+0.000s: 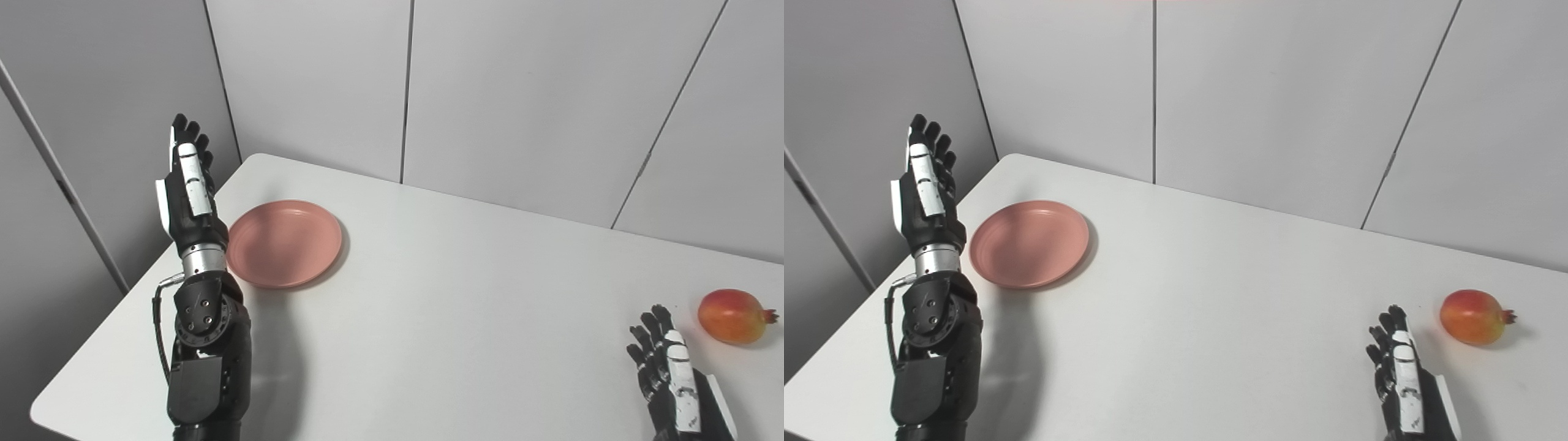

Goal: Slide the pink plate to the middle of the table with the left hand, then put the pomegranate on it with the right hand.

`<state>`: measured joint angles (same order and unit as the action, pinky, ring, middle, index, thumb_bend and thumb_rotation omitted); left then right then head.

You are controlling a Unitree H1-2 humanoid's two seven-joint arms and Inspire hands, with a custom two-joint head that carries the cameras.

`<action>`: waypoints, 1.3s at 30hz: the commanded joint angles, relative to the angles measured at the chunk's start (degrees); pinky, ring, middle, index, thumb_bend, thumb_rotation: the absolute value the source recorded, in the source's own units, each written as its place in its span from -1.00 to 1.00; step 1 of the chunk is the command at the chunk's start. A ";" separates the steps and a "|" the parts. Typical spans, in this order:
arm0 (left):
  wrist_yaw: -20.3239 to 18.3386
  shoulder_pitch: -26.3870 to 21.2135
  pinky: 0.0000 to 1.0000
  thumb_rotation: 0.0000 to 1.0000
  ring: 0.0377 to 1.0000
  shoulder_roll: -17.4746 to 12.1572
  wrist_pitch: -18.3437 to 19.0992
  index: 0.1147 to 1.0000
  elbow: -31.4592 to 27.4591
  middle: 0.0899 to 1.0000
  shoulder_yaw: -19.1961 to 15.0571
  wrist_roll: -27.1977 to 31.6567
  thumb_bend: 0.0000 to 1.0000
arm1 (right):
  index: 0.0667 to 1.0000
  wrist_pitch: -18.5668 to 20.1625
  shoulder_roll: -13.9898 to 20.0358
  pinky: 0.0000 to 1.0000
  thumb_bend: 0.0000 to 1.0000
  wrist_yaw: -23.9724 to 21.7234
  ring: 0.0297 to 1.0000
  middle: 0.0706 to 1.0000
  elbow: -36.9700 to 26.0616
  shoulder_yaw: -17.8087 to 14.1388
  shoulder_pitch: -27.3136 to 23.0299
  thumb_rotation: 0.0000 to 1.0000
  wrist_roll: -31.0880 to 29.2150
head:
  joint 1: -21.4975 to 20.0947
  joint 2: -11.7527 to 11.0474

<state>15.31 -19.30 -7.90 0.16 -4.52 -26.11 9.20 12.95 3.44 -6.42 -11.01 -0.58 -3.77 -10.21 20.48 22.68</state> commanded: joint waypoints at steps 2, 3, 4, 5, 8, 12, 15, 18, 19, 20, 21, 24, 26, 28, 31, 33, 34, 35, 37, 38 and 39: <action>-1.24 -0.73 0.98 1.00 0.93 -2.11 -3.80 0.86 0.26 0.92 -0.27 1.35 -0.14 | 1.00 -1.89 0.24 1.00 -0.68 -0.26 1.00 1.00 -2.23 -0.19 -1.16 1.00 -0.05 | 0.07 0.02; -1.43 -0.58 0.98 1.00 0.94 -2.33 -4.12 0.86 0.63 0.93 -0.49 1.99 -0.14 | 1.00 -1.87 0.20 1.00 -0.68 -0.23 1.00 1.00 -2.27 -0.18 -1.18 1.00 -0.03 | 0.07 0.02; -1.66 -0.42 0.98 1.00 0.93 -2.52 -4.42 0.85 0.94 0.92 -0.64 2.47 -0.13 | 1.00 -2.01 0.20 1.00 -0.69 -0.31 1.00 1.00 -2.11 -0.22 -1.21 1.00 -0.15 | 0.07 0.02; -1.78 -0.26 0.98 1.00 0.93 -2.69 -4.61 0.85 1.21 0.92 -0.70 2.80 -0.13 | 1.00 -2.13 0.24 1.00 -0.69 -0.46 1.00 1.00 -1.95 -0.31 -1.24 1.00 -0.40 | 0.16 0.04; -1.79 0.12 0.97 1.00 0.93 -3.09 -4.46 0.83 1.65 0.92 -0.83 3.52 -0.11 | 1.00 -1.73 0.16 1.00 -0.68 -0.40 1.00 1.00 -2.06 -0.49 -1.24 1.00 -0.72 | 0.16 0.04; -1.38 0.66 0.96 1.00 0.92 -3.43 -3.82 0.83 1.94 0.91 -1.07 3.42 -0.11 | 1.00 -1.21 0.10 1.00 -0.67 -0.16 1.00 1.00 -2.42 -0.47 -1.17 1.00 -0.58 | 0.26 0.03; -1.02 0.90 0.96 1.00 0.92 -3.56 -3.67 0.83 2.48 0.91 -1.40 3.32 -0.12 | 1.00 -1.40 0.06 1.00 -0.69 -0.28 1.00 1.00 -2.37 -0.53 -1.16 1.00 -0.88 | 0.28 0.06; -1.11 0.97 0.97 1.00 0.92 -3.51 -3.84 0.84 3.36 0.91 -2.07 4.31 -0.15 | 1.00 -1.25 0.10 1.00 -0.68 -0.32 1.00 1.00 -2.44 -0.55 -1.13 1.00 -1.05 | 0.34 0.10; -1.20 0.98 0.97 1.00 0.92 -3.49 -3.92 0.84 3.59 0.91 -2.25 4.57 -0.15 | 1.00 -1.36 0.12 1.00 -0.68 -0.34 1.00 1.00 -2.44 -0.52 -1.13 1.00 -1.04 | 0.34 0.10; -1.27 0.98 0.97 1.00 0.92 -3.46 -4.05 0.84 3.80 0.91 -2.40 4.84 -0.16 | 1.00 -1.33 0.11 1.00 -0.69 -0.28 1.00 1.00 -2.50 -0.49 -1.12 1.00 -0.98 | 0.34 0.10; -1.32 1.04 0.96 1.00 0.92 -3.39 -4.07 0.84 3.82 0.91 -2.47 4.99 -0.18 | 1.00 -1.35 0.13 1.00 -0.69 -0.24 1.00 1.00 -2.55 -0.46 -1.09 1.00 -0.91 | 0.46 0.16; -1.48 1.22 0.96 1.00 0.91 -3.33 -4.07 0.84 4.04 0.90 -2.70 5.38 -0.20 | 1.00 -1.37 0.04 1.00 -0.68 -0.11 1.00 1.00 -2.64 -0.44 -1.03 1.00 -0.86 | 0.34 0.16; -1.97 1.54 0.97 1.00 0.92 -3.60 -4.17 0.85 4.53 0.92 -2.57 5.66 -0.21 | 1.00 -1.59 0.08 1.00 -0.70 -0.08 1.00 1.00 -2.58 -0.35 -1.04 1.00 -0.59 | 0.34 0.16; -2.47 1.84 0.98 1.00 0.93 -3.85 -4.61 0.84 5.39 0.92 -2.52 5.99 -0.21 | 1.00 -1.70 0.14 1.00 -0.70 -0.11 1.00 1.00 -2.53 -0.30 -1.07 1.00 -0.47 | 0.28 0.18; -2.79 2.11 0.95 1.00 0.92 -4.02 -5.38 0.83 6.87 0.91 -2.91 6.49 -0.20 | 1.00 -1.29 0.12 1.00 -0.69 -0.17 1.00 1.00 -2.72 -0.37 -1.11 1.00 -0.70 | 0.28 0.18; -3.10 2.21 0.93 1.00 0.90 -4.29 -6.16 0.81 8.20 0.90 -3.17 6.97 -0.19 | 1.00 -1.06 0.13 1.00 -0.69 -0.08 1.00 1.00 -2.86 -0.47 -1.10 1.00 -0.75 | 0.41 0.24; -3.27 2.19 0.91 1.00 0.89 -4.37 -6.47 0.80 8.72 0.88 -3.34 7.48 -0.19 | 1.00 -1.18 0.17 1.00 -0.69 -0.08 1.00 1.00 -2.86 -0.51 -1.08 1.00 -0.73 | 0.44 0.28; -3.45 2.19 0.91 1.00 0.88 -4.45 -6.65 0.80 9.17 0.87 -3.49 7.96 -0.19 | 1.00 -1.31 0.21 1.00 -0.69 -0.06 1.00 1.00 -2.87 -0.48 -1.06 1.00 -0.58 | 0.44 0.28; -3.67 2.21 0.91 1.00 0.88 -4.59 -6.83 0.79 9.67 0.86 -3.60 8.57 -0.19 | 1.00 -1.54 0.25 1.00 -0.70 -0.07 1.00 1.00 -2.83 -0.41 -1.07 1.00 -0.39 | 0.44 0.28; -3.91 2.18 0.91 1.00 0.87 -4.72 -7.04 0.79 10.25 0.86 -3.69 9.00 -0.19 | 1.00 -1.61 0.28 1.00 -0.70 -0.14 1.00 1.00 -2.80 -0.36 -1.08 1.00 -0.34 | 0.44 0.28; -4.07 2.15 0.91 1.00 0.88 -4.82 -7.23 0.80 10.66 0.87 -3.74 9.31 -0.20 | 1.00 -1.65 0.30 1.00 -0.70 -0.19 1.00 1.00 -2.77 -0.33 -1.08 1.00 -0.33 | 0.44 0.28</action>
<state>12.44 -15.96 -10.96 -4.54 6.81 -29.67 18.12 12.97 3.45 -6.25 -11.88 -0.72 -3.75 -10.28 20.83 22.94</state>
